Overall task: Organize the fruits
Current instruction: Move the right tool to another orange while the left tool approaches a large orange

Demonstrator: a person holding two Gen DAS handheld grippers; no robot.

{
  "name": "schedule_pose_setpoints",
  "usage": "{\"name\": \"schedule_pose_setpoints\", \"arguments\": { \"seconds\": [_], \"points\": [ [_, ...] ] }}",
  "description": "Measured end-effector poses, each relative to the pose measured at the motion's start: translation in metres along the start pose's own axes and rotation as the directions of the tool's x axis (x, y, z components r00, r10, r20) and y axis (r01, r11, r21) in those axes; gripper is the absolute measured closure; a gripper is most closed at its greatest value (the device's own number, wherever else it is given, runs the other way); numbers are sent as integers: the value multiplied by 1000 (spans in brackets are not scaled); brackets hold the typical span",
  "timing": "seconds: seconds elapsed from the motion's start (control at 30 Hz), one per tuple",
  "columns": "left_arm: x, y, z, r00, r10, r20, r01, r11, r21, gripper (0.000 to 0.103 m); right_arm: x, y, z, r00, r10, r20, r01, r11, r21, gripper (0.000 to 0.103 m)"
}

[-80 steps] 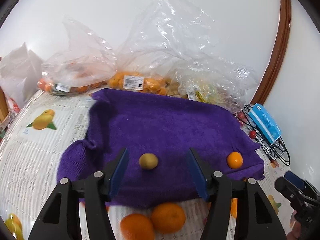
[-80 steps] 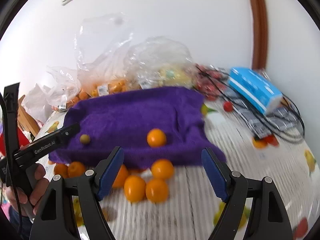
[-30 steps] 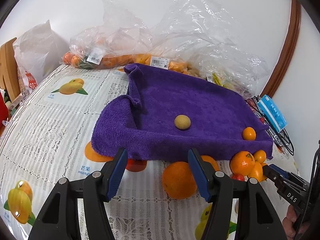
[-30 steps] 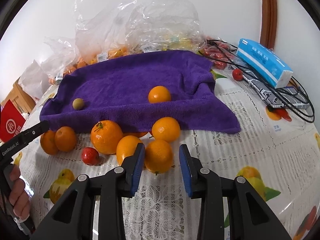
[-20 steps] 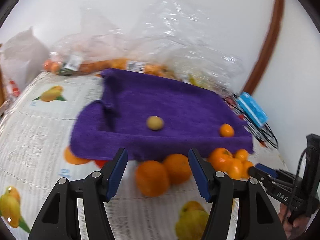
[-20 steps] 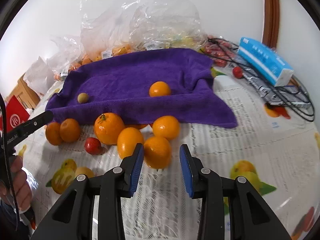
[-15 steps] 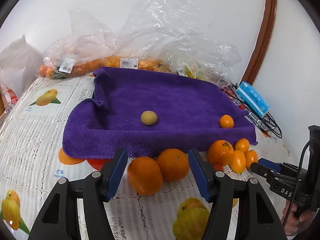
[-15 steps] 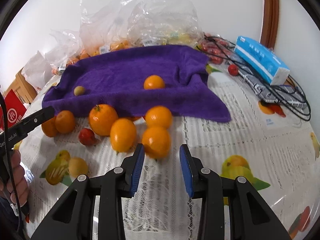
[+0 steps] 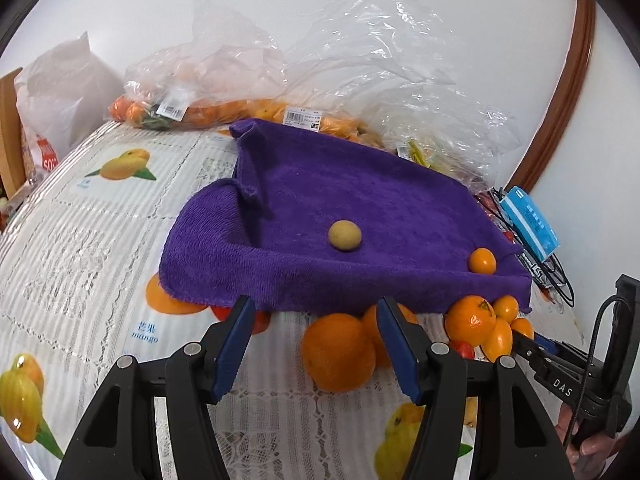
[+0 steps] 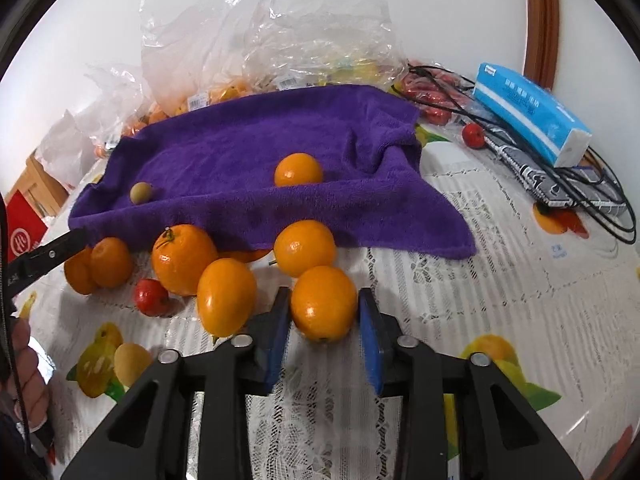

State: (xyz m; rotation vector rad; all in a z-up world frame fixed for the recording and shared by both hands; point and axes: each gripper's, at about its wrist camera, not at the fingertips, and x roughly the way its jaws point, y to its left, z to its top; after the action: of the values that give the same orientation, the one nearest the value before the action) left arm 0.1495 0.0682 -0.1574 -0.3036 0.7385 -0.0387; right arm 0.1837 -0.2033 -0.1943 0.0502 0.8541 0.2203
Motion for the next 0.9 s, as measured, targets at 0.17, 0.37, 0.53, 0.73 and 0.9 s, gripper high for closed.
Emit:
{"name": "schedule_pose_setpoints", "arguments": {
  "seconds": [0.17,0.37,0.53,0.73,0.9],
  "points": [
    [-3,-5,-7,1000,4,-7,-4,999,33,44,-6,-4,-5,999,-39,3,39,999,-12,71],
    [-2,-14,-10,999,32,-24,-30,996,80,60,-15,-9,-19,999,-39,-6,39,999,-15,71],
    [-7,-8,-10,998,58,5,-58,997,50,67,-15,-6,-21,998,-63,-8,63,998,-25,70],
    [5,-13,-11,997,59,-58,-54,995,83,65,-15,-2,-21,996,-84,-9,83,996,-33,70],
    [10,-6,-10,995,56,-84,-51,997,51,66,-14,-4,-21,997,-75,-10,75,997,-26,70]
  ]
}}
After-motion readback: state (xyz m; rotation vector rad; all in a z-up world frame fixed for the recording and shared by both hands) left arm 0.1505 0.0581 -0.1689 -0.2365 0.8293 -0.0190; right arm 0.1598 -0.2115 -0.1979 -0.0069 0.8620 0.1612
